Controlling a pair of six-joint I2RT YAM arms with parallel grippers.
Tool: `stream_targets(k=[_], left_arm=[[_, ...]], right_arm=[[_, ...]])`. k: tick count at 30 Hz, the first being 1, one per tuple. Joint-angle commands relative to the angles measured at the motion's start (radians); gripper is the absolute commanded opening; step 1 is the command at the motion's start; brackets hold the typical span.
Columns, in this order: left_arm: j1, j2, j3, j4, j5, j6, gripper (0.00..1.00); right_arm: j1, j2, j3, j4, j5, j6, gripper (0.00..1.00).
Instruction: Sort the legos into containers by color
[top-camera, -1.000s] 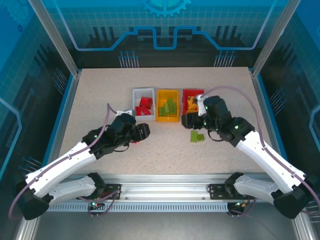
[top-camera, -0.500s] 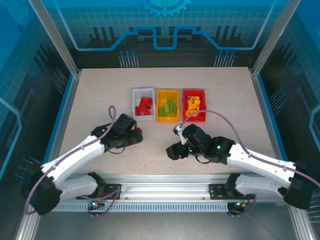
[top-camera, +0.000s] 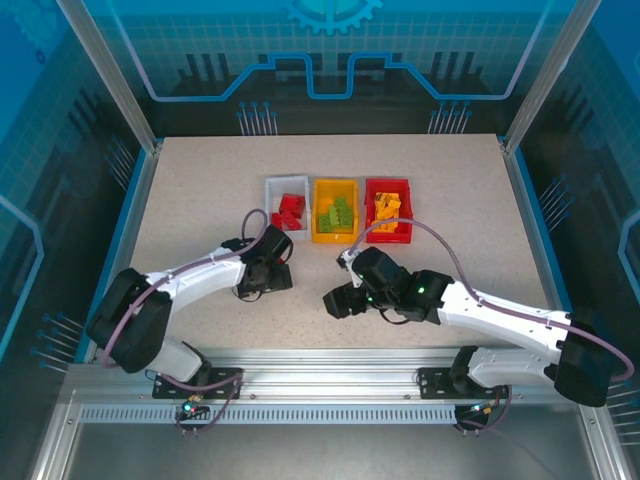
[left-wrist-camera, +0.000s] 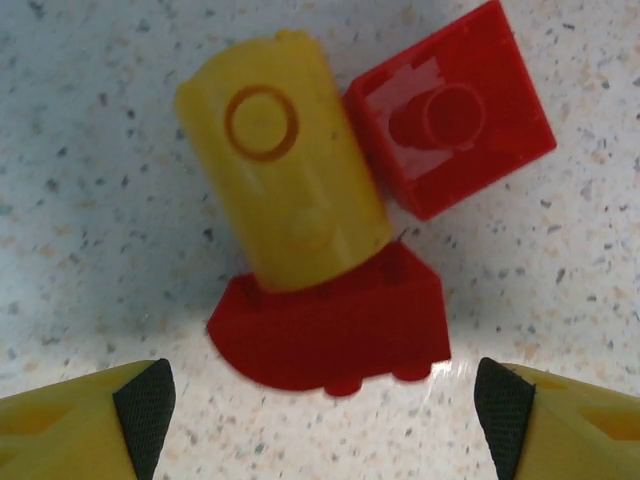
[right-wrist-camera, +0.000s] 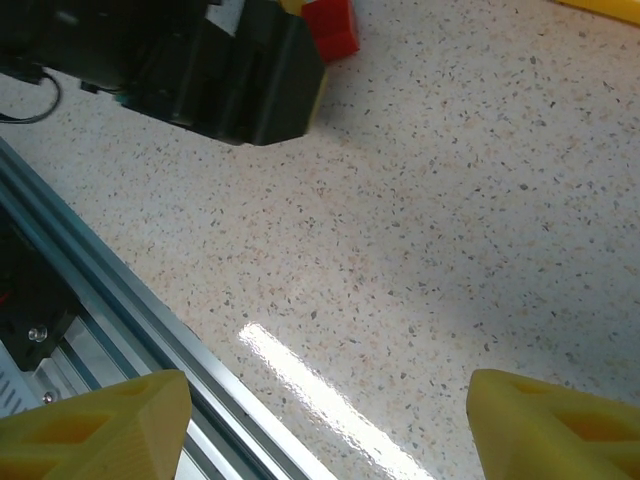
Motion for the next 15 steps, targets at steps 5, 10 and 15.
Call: stream_targets(k=[5,10,15], left_arm=[[0.039,0.075,0.039,0.056,-0.019,0.086,0.77],[0.039,0.100,0.051,0.068,-0.015,0.112,0.68],[0.039,0.086,0.039,0.074,0.008,0.106,0.52]], right_arm=[[0.015,0.006,0.024,0.019,0.007,0.017,0.74],[0.015,0.015,0.024,0.024,0.006,0.021,0.74],[0.015,0.022,0.025,0.033,0.006,0.024,0.74]])
